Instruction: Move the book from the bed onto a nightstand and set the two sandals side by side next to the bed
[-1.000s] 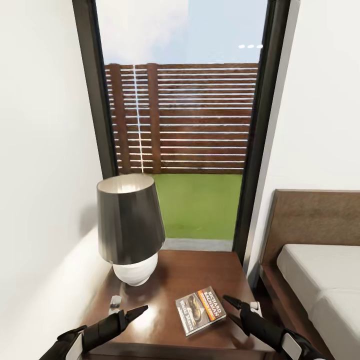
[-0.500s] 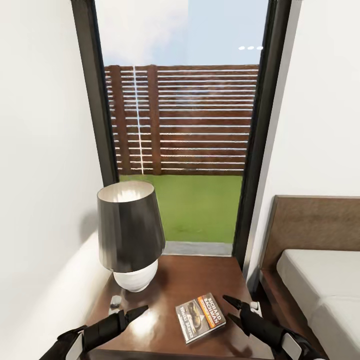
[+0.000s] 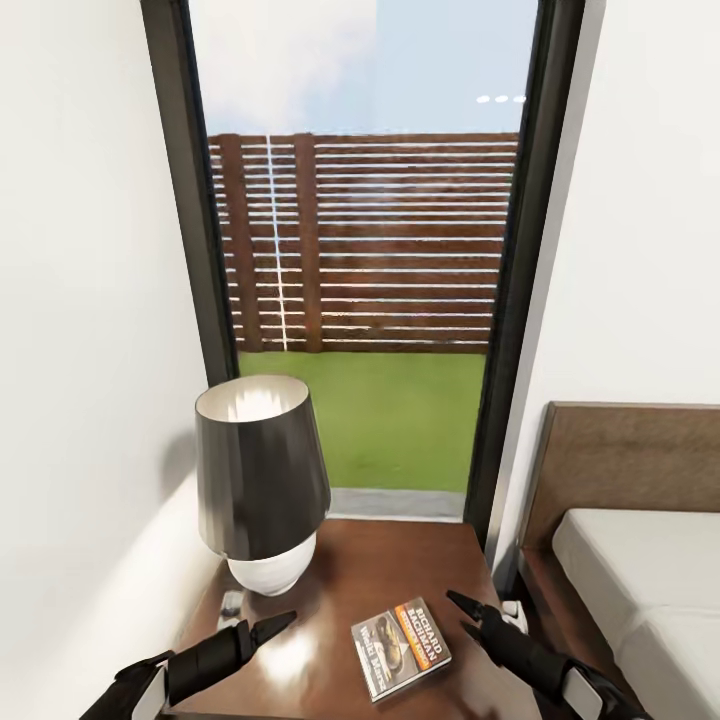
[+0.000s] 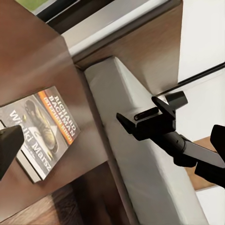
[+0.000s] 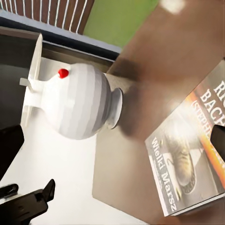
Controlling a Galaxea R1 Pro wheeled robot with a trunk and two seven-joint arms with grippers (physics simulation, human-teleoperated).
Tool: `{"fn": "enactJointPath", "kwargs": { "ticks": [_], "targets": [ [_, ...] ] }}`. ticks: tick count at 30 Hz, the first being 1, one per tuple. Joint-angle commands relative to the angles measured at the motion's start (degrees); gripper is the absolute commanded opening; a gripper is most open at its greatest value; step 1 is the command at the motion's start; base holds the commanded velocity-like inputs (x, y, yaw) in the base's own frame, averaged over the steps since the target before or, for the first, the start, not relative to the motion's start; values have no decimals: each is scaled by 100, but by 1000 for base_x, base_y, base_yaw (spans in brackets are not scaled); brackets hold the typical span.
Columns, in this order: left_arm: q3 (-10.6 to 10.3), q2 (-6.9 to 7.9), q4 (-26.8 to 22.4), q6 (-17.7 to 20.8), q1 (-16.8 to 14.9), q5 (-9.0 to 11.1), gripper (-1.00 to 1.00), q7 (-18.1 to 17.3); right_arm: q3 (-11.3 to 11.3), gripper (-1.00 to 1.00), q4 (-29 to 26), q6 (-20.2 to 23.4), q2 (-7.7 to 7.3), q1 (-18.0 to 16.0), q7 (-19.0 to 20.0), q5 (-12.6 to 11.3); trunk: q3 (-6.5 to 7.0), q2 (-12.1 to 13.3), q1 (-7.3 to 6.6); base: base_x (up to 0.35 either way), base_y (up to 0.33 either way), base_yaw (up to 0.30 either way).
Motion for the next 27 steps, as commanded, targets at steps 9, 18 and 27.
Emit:
{"fn": "enactJointPath", "kwargs": {
  "ticks": [9,18,27],
  "targets": [
    [15,1,-5,42,-4,-3,100,-17,35,100,52,-974,-61,23,7,849,156,360,-199,0,0,0],
    [7,5,-5,-17,-5,-42,100,-21,28,100,217,-1848,-136,62,4,1467,317,721,-397,0,0,0],
    [6,17,21,-176,6,-425,100,-20,28,100,486,-2161,-617,286,1,1504,479,1082,-595,0,0,0]
  ]
}}
